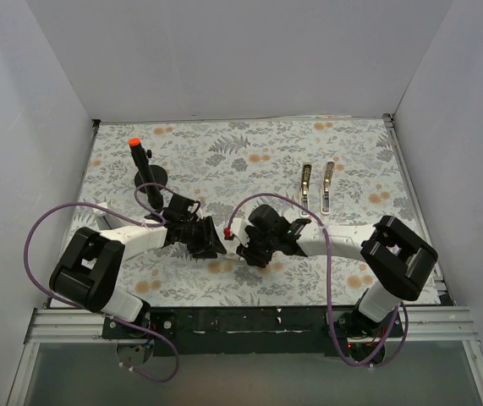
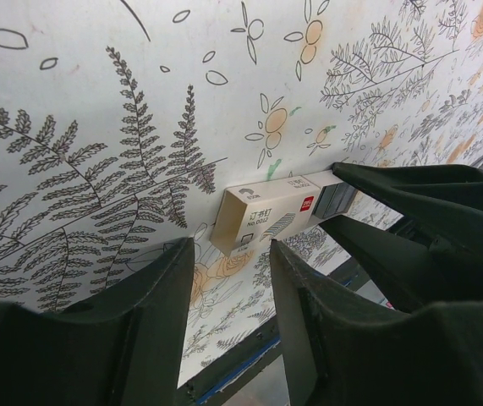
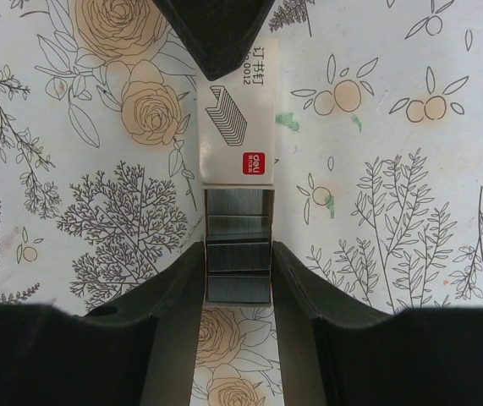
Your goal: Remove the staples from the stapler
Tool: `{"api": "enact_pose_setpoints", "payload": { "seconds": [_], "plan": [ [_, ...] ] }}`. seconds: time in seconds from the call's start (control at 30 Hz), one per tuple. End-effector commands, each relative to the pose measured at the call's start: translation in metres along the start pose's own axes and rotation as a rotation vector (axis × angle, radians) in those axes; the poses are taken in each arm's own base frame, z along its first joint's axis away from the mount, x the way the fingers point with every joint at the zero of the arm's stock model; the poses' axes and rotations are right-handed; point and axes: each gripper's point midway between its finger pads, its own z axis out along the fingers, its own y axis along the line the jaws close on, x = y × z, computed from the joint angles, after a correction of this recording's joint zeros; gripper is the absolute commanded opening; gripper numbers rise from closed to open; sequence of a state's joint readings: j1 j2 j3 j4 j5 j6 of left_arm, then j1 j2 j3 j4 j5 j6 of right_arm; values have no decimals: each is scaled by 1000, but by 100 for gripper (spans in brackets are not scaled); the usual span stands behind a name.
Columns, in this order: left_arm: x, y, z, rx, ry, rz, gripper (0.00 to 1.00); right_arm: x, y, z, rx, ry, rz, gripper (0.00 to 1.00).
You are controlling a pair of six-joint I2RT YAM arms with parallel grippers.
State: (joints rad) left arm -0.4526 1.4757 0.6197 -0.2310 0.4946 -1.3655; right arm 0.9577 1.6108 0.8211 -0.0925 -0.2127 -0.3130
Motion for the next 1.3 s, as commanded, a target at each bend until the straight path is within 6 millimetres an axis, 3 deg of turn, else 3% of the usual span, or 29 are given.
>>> {"api": "enact_pose_setpoints", "payload": {
  "seconds": [0.0,0.43,1.0,1.27],
  "plan": [
    [-3,8,0,-37,-18,4,41,16,8,3,-33,51,34,44],
    [0,2,0,4,-9,-10,38,17,26,9,-74,75,34,43],
    [7,-2,-1,38,9,-28,36,16,13,18,-17,87,59,43],
    [4,-5,-2,45,3,-22,36,12,31,15,-126,20,-32,43]
  ]
}}
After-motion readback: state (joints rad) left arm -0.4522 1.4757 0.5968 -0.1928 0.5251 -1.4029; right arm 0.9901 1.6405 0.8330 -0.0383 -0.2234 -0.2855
